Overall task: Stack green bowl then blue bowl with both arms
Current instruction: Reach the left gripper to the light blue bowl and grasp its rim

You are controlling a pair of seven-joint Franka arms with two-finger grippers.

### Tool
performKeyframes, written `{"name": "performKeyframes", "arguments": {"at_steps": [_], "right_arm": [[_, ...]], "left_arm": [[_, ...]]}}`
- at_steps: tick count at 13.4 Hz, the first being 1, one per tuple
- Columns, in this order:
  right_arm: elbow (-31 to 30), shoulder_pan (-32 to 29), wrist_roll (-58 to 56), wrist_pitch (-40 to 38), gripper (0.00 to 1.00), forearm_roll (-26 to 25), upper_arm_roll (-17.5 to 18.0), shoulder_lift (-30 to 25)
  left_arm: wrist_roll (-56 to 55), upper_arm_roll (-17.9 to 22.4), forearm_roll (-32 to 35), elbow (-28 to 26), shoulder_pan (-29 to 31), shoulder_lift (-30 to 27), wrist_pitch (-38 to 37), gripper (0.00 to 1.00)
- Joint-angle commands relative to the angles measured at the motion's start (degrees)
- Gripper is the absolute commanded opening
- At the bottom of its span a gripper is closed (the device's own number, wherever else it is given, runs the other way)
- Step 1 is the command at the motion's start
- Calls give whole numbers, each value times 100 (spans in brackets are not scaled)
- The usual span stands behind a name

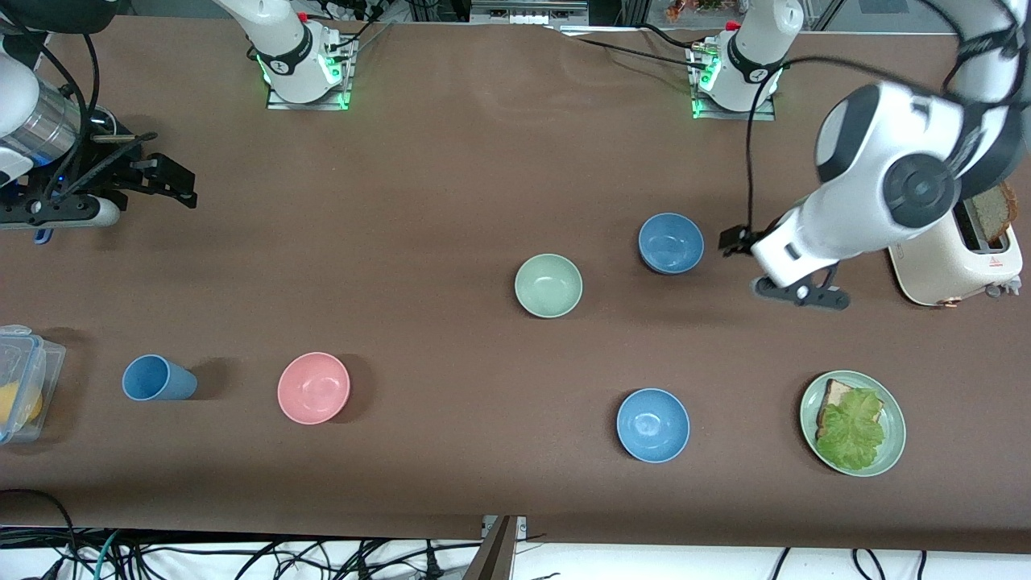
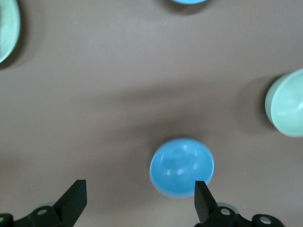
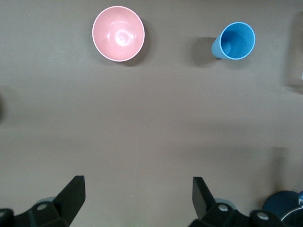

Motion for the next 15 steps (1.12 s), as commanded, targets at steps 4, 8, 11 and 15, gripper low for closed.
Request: {"name": "performKeyframes", "arguments": {"at_steps": [4, 8, 11, 15], "right_arm": [[124, -13, -19, -202, 100, -32, -18, 37], [124, -4, -19, -211, 100, -32, -18, 37], [124, -4, -19, -211, 100, -23, -18, 37], [124, -4, -19, -211, 100, -23, -18, 37]], "left_arm": [[-41, 35, -57, 140, -198, 618, 943, 100], [47, 26, -57, -673, -127, 128, 671, 100], [56, -35, -39, -2245, -136, -461, 1774, 100], [644, -44, 259, -3296, -197, -376, 3297, 100]]}}
